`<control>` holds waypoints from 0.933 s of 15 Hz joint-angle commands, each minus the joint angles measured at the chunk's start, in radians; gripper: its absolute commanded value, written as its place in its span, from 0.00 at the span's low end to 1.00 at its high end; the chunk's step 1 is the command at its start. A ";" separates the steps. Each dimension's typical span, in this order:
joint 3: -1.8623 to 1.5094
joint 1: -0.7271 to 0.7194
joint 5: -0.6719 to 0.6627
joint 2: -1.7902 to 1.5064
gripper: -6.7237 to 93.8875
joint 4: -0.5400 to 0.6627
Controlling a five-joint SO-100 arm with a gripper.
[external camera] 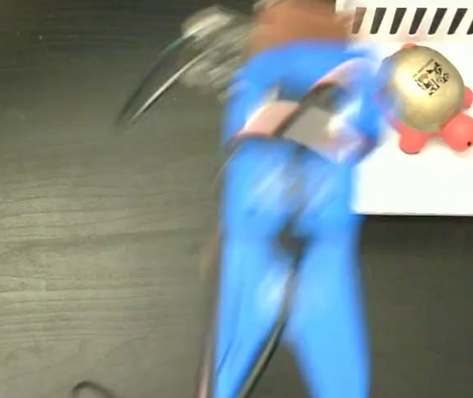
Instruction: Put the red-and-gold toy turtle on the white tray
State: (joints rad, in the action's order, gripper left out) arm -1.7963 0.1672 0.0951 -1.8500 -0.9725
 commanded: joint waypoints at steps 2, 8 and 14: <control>-0.477 -0.143 0.017 -0.423 0.07 0.209; -0.956 -0.215 -0.048 -0.927 0.07 0.146; -1.121 -0.224 -0.061 -1.226 0.07 -0.061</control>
State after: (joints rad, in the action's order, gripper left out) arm -2.9222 -0.0476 0.0215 -3.0081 -0.9710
